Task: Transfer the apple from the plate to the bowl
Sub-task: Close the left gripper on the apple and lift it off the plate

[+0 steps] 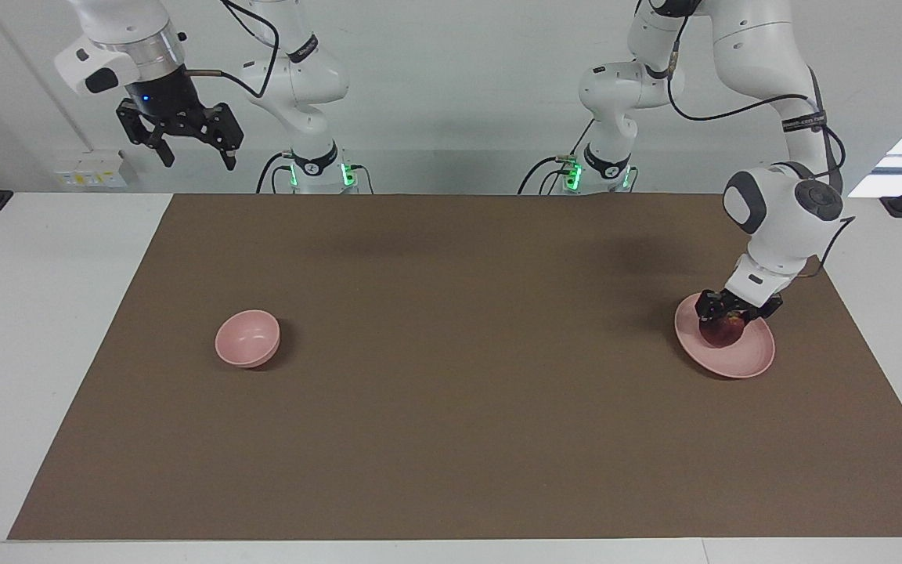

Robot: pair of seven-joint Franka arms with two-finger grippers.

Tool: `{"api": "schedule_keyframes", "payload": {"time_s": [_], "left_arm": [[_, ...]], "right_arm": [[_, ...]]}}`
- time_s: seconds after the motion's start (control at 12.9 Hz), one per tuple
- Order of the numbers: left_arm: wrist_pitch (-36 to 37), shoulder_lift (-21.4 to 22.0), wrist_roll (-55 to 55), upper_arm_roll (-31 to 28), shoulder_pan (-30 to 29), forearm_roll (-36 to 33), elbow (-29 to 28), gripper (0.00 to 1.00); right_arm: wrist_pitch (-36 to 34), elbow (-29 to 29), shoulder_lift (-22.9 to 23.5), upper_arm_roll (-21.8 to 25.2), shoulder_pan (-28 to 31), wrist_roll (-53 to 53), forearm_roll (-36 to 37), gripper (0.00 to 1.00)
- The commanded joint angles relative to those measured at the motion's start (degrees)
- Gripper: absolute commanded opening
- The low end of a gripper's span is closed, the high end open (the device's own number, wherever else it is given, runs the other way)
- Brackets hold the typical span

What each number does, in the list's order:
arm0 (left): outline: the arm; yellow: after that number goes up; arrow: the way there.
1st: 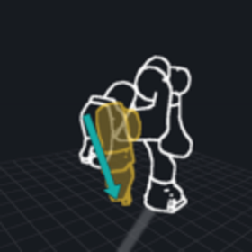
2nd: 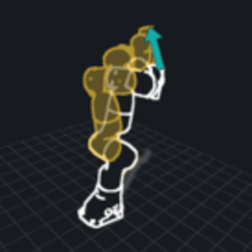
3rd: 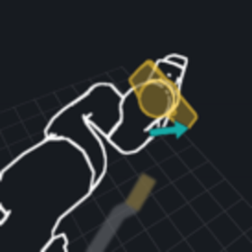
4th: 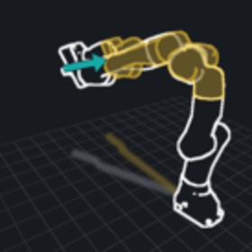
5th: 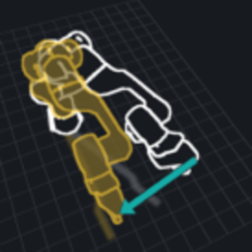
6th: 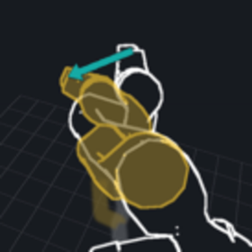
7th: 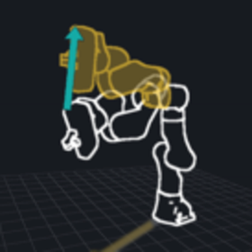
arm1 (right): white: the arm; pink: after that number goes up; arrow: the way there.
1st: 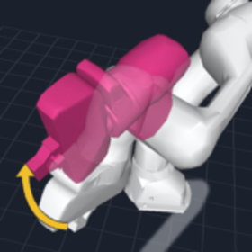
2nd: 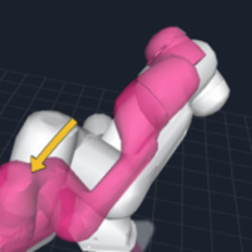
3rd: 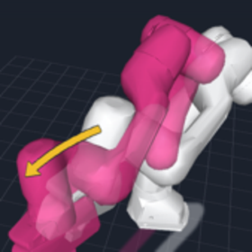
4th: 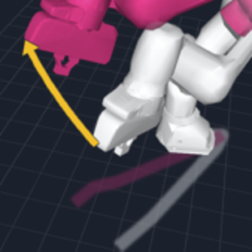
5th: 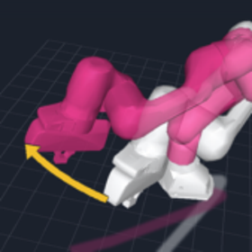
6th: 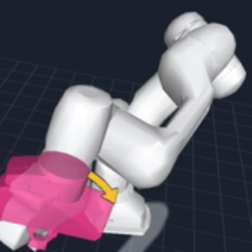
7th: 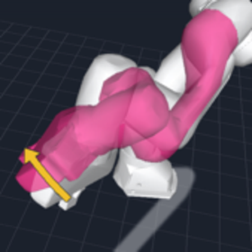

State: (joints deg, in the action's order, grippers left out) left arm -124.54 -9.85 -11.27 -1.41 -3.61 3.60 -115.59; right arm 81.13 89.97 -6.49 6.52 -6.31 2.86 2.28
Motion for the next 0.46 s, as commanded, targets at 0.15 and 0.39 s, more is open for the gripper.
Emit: {"api": "schedule_keyframes", "payload": {"time_s": [0.15,0.39], "left_arm": [[14.7,1.8,0.2,4.3,0.4,10.9,8.4,0.0],[15.5,2.6,0.3,8.4,0.4,21.5,8.4,0.0]], "right_arm": [[0.2,3.9,-3.1,-0.3,0.8,-1.1,-1.5,1.0],[0.7,7.3,-3.7,-0.3,0.8,-0.9,-2.3,1.0]]}}
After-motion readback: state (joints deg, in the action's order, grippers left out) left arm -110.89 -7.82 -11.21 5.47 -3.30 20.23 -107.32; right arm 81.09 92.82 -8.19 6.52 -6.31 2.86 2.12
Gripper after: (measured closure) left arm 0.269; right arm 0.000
